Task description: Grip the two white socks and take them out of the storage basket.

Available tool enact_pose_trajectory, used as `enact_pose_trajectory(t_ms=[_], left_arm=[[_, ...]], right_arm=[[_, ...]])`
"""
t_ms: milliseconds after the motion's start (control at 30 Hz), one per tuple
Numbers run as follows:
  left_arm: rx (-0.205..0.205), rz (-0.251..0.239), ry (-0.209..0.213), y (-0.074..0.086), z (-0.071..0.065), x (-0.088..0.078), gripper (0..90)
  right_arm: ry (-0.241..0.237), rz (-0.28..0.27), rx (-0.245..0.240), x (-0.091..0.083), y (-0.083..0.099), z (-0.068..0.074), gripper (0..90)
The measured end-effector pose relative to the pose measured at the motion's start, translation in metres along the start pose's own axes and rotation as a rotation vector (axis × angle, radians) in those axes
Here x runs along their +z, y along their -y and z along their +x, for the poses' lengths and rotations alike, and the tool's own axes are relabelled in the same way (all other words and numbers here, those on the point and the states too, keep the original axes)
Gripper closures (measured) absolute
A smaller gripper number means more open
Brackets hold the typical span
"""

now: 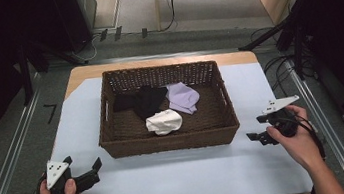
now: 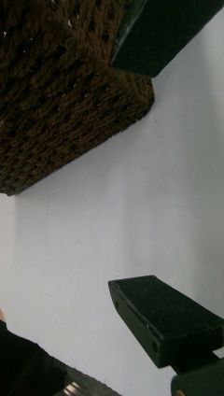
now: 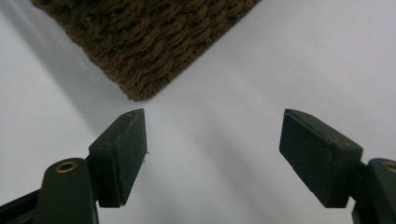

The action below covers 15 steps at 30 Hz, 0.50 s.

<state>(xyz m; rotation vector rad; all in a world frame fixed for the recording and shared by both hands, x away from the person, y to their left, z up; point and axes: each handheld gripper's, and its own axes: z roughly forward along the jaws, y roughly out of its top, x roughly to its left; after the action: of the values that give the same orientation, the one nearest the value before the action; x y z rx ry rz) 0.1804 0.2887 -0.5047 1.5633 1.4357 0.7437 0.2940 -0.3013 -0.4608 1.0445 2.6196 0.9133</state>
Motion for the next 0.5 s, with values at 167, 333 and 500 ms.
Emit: enact_pose_trajectory(t_ms=[167,333,500], left_arm=[[0.006,0.017,-0.002,-0.001,-0.001,0.001,0.0],[0.009,0.012,0.001,0.000,-0.001,0.001,0.0],[0.011,0.012,-0.001,0.000,-0.001,0.001,0.0]], right_arm=[[-0.007,0.048,-0.110,-0.008,-0.021,0.003,24.6],[-0.037,0.062,-0.158,-0.017,-0.041,0.005,24.5],[-0.031,0.176,-0.217,-0.019,-0.059,0.005,24.6]])
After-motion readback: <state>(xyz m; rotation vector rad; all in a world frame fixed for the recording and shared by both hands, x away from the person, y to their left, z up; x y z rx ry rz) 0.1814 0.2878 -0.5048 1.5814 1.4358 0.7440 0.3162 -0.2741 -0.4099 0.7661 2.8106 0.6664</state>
